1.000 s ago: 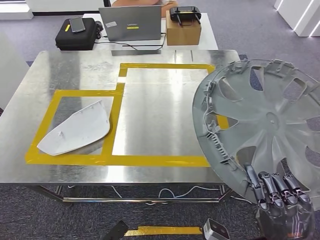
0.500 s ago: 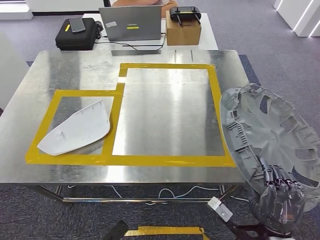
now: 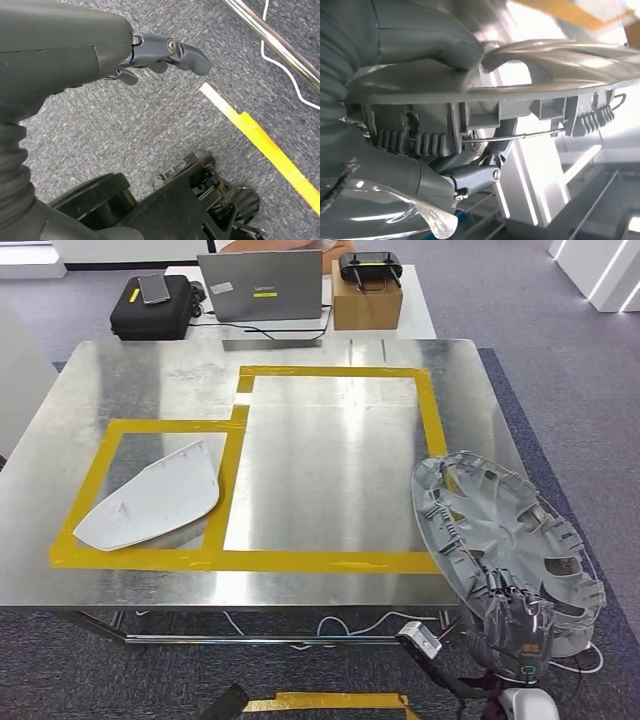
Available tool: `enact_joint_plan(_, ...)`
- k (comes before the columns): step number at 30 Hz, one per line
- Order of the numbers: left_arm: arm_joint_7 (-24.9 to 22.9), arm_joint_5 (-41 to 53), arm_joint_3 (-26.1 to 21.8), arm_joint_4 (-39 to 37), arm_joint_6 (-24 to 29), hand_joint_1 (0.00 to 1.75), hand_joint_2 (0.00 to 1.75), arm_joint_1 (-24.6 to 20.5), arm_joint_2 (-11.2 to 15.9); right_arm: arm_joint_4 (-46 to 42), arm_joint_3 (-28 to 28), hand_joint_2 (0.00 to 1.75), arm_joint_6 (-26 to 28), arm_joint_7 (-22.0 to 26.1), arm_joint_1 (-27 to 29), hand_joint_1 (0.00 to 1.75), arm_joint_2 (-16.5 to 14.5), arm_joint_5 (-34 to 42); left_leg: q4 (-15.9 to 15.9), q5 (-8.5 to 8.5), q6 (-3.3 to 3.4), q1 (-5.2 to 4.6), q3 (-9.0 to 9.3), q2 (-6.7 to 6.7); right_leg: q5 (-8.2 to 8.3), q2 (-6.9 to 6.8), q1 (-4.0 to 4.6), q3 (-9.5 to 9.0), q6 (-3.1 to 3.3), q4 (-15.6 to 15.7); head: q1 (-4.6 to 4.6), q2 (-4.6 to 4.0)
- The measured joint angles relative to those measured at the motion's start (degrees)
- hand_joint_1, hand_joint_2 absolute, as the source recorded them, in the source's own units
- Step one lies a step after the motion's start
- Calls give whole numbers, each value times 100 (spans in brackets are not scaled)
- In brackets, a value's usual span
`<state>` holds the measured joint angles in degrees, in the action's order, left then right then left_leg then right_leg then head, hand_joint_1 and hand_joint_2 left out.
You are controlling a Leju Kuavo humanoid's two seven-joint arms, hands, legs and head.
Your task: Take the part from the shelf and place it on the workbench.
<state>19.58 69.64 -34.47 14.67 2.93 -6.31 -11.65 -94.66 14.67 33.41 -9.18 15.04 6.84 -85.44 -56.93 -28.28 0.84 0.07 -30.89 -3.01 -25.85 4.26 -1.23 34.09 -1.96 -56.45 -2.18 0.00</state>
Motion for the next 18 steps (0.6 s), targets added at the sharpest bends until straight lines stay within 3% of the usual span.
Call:
enact_joint_plan(10, -42, -39, 65, 0, -12, 0, 175, 3, 61, 268, 245, 175, 6, 128, -317, 175, 119, -374, 0, 1, -1, -1, -6, 1, 2, 1, -1, -2, -1, 0, 0, 0)
enact_joint_plan(18, -67, -48, 150, 0, -42, 0, 175, -2, 66, 79, 663, 175, 164, 240, -721, 175, 475, -444, 0, 6, -6, 0, -1, -2, 3, -3, 0, 0, -1, -1, 0, 0)
